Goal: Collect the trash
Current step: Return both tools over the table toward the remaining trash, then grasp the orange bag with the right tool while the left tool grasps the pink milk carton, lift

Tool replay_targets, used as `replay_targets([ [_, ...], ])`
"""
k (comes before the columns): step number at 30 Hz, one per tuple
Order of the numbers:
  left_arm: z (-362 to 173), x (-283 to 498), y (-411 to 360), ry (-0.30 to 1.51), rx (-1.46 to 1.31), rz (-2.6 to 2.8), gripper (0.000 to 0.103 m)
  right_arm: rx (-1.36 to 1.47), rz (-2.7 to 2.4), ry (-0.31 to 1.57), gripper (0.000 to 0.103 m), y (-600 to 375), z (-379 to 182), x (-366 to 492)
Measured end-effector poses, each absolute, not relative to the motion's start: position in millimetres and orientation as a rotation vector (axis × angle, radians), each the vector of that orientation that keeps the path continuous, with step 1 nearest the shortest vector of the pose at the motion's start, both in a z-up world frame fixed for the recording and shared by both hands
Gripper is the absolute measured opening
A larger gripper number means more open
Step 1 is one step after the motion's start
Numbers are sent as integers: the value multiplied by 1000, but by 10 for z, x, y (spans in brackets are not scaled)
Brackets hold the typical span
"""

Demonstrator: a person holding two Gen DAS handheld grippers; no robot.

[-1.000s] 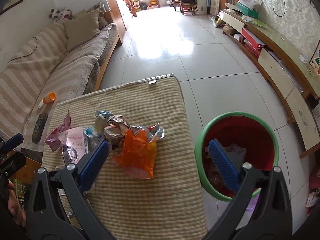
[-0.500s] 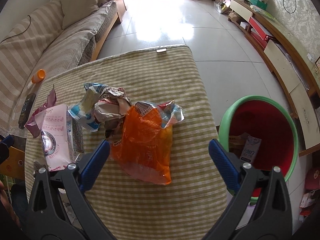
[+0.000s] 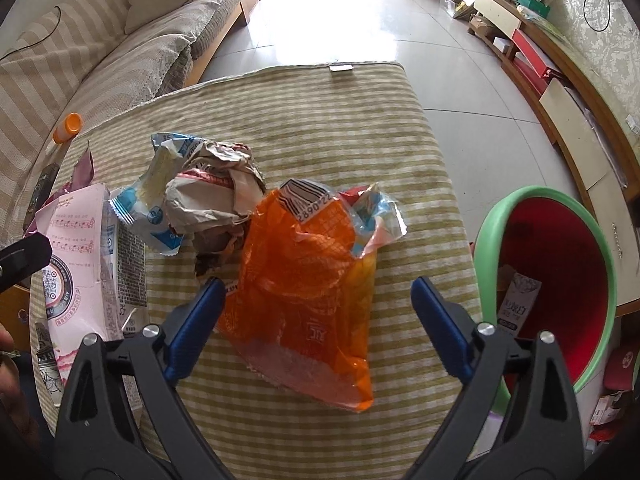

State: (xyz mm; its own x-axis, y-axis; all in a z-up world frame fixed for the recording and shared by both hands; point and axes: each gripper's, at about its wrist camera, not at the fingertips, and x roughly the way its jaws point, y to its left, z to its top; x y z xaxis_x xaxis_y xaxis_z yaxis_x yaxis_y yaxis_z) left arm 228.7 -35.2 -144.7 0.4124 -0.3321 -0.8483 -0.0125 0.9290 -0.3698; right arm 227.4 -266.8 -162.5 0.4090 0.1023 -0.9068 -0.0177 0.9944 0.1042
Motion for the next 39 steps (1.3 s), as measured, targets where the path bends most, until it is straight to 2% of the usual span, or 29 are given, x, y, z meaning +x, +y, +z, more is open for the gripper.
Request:
replay_targets([
  [7,-1589,2376,-399,1159,-341,-186,93,83,99,1168,72,-2633,-1723,2312],
  [16,-1595,2365,-407,1149,-349,-209,70,69,125,1158,62,-2592,-1679,2287],
  [26,-1389,2293,-302,1084,-370,-214,60,93,123,1125,59,-2654,-1511,2225],
  [39,-920,2205,-193,971,-362,-229,56,114,145,1050,59,-2701,-1086,2059],
])
